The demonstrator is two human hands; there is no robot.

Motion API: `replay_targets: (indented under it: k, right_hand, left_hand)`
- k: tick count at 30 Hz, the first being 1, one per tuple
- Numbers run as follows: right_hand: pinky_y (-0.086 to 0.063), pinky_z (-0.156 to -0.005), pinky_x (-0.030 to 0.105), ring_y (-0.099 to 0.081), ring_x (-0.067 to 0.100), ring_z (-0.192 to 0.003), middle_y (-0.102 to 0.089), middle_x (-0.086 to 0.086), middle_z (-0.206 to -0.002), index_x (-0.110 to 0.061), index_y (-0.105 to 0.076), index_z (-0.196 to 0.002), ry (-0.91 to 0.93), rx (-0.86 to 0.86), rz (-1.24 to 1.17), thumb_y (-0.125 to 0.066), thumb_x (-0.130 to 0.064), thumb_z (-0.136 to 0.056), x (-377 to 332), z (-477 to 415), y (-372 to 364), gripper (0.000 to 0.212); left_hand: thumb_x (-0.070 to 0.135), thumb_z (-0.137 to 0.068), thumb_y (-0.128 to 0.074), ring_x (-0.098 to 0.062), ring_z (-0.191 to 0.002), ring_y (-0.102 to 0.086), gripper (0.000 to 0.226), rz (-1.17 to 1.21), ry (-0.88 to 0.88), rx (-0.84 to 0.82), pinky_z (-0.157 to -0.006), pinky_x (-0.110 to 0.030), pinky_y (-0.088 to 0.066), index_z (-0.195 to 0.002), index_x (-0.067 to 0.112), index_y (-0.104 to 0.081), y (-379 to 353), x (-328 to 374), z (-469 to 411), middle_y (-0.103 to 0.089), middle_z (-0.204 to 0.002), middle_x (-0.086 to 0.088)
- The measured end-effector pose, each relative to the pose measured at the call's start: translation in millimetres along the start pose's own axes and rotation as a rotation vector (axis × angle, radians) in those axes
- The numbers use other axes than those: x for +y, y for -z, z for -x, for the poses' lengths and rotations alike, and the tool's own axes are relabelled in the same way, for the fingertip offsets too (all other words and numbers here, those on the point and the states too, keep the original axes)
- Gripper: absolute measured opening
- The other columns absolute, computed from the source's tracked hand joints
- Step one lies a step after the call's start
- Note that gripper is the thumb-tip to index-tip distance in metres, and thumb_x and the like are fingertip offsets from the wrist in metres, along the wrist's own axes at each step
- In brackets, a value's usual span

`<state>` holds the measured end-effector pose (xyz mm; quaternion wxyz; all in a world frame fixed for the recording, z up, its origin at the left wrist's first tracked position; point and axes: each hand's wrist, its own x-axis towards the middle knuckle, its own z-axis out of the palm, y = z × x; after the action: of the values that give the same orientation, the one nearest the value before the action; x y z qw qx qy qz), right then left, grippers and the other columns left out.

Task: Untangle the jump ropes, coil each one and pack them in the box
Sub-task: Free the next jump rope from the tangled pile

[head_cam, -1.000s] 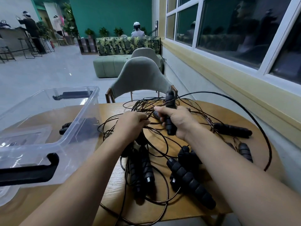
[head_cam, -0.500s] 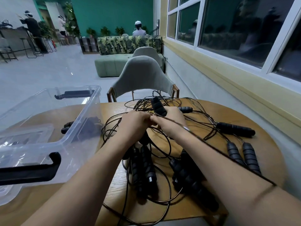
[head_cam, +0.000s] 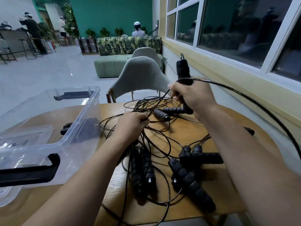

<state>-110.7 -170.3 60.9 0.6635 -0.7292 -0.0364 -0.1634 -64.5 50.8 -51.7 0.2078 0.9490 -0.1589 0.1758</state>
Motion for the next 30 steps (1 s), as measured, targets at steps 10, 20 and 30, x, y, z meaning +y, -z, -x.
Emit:
replay_targets:
  k: [10,20,30]
  right_hand:
    - [-0.046,-0.049,0.025,-0.055,0.015,-0.054,-0.068,0.005,-0.071,-0.007,-0.07,-0.094,-0.181,0.049,-0.249,-0.083,-0.016,-0.091,25.3,-8.5,1.5,0.016]
    - [-0.042,-0.054,0.029,-0.054,0.018,-0.061,-0.068,0.01,-0.075,-0.001,-0.073,-0.099,-0.284,-0.274,0.012,-0.082,-0.006,-0.087,64.7,21.6,-34.6,0.016]
    - [-0.053,-0.07,0.037,-0.063,0.015,-0.071,-0.076,0.006,-0.08,-0.014,-0.077,-0.09,-0.129,-0.181,0.183,-0.083,-0.017,-0.087,74.7,20.5,-45.9,0.007]
  left_hand:
    - [0.043,-0.094,-0.063,-0.033,-0.084,-0.057,0.024,-0.002,-0.042,0.061,-0.068,-0.041,-0.048,-0.082,0.023,-0.069,0.3,5.0,-2.0,-0.066,-0.072,0.002]
    - [0.042,-0.093,-0.06,-0.035,-0.078,-0.058,0.026,-0.055,-0.142,0.081,-0.068,-0.044,-0.049,-0.081,0.021,-0.069,12.1,20.7,-0.2,-0.067,-0.073,-0.002]
    - [0.036,-0.085,-0.051,-0.037,-0.074,-0.06,0.027,-0.02,-0.168,0.096,-0.066,-0.045,-0.047,-0.074,0.018,-0.068,13.6,26.1,0.9,-0.068,-0.072,-0.005]
